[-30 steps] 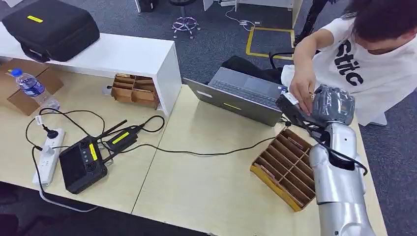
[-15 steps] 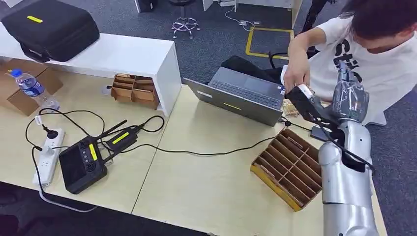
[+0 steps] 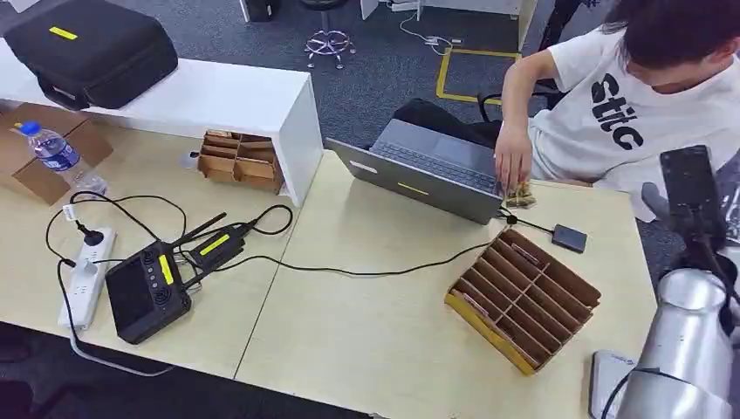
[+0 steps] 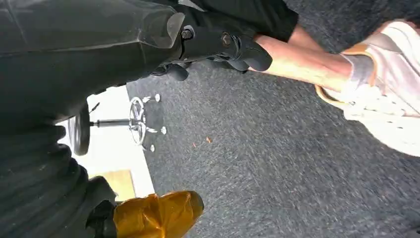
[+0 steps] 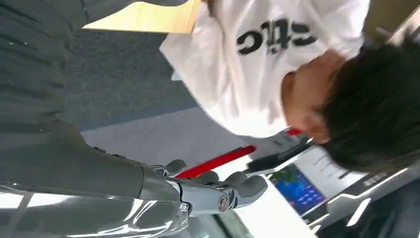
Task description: Pass the card to the sensor for recognition and then transmit it.
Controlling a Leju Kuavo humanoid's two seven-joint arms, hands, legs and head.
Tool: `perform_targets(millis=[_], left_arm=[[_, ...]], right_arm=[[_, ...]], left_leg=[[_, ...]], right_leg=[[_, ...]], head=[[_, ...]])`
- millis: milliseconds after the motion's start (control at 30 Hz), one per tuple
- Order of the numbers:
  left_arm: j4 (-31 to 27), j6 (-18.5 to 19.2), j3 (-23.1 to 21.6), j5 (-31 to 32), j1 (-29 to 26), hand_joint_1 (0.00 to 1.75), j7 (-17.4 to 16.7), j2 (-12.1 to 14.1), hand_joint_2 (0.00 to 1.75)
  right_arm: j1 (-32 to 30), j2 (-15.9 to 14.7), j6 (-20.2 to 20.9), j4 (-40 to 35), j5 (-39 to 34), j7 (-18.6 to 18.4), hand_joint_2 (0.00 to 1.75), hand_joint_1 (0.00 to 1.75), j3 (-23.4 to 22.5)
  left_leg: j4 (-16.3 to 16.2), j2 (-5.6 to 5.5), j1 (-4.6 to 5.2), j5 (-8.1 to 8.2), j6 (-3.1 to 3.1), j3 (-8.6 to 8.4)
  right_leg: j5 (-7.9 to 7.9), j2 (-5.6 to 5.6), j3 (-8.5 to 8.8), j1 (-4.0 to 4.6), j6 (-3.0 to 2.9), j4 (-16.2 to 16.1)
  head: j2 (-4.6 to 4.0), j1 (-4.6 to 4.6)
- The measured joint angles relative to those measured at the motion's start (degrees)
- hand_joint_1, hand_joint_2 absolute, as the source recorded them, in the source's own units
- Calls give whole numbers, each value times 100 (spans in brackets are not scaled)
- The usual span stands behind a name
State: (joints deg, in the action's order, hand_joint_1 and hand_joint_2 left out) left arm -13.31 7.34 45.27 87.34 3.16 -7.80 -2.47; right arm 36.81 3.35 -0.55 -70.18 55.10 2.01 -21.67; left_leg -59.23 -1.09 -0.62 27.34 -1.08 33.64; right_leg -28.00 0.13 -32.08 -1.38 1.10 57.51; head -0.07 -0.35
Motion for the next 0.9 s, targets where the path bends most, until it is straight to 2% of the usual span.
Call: perform_targets(millis=[100,200,400,500,700,900], left_arm=[[0,-31,44,-4,1,0,0,33,175],[0,-46,98,-7,-9,0,0,59,175],[0,-83,210,-9,-13,0,4,90,175],[0,-103,273,-11,-14,0,7,90,175],[0,-157,328,-9,-12,0,20,85,175],[0,-166,387,-7,-10,0,63,70,175]], right_arm=[[-38,-246,175,90,-812,121,175,0,-586],[-68,-644,226,407,-1456,302,175,0,-1217],[-515,-1483,258,1319,-2359,824,175,0,-2385],[-866,-1780,331,1751,-2588,1111,175,0,-2863],[-1398,-2145,341,2532,-3044,1342,175,0,-3585],[-2008,-2293,389,3352,-3477,1620,175,0,-4219]], left_leg=[[-2,-5,0,1,2,3],[-5,-17,0,2,3,5],[-9,-29,1,13,19,8],[-8,-25,2,17,19,10],[-7,-25,1,18,20,8],[-6,-21,0,22,23,6]], right_leg=[[-1,-6,2,-1,1,-1],[-2,-13,3,-1,3,-3],[-9,-25,9,-2,14,-6],[-12,-24,8,-2,17,-6],[-17,-25,8,-1,23,-7],[-19,-21,8,0,24,-7]], head=[[0,2],[0,2],[0,2],[0,2],[0,2],[0,4]])
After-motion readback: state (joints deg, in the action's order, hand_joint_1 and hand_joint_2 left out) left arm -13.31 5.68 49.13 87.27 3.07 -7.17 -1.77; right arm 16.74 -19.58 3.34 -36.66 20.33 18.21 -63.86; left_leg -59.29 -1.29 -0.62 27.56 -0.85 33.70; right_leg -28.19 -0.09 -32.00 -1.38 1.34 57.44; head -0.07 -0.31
